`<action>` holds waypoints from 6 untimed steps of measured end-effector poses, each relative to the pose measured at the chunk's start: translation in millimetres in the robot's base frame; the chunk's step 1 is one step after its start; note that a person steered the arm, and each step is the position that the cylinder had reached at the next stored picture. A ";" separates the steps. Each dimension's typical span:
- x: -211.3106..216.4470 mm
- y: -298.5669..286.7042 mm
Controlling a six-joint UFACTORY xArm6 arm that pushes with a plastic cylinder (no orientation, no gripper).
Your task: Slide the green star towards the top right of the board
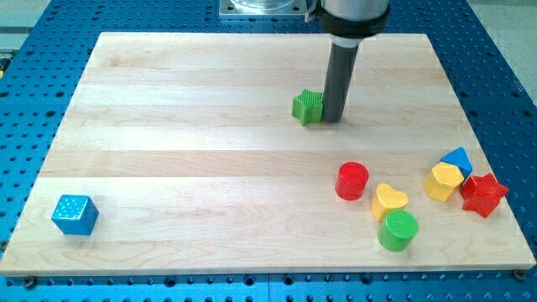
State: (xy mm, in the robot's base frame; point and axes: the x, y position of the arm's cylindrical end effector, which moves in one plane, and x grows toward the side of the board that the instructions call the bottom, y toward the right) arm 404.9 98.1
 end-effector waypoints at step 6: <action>-94.6 92.1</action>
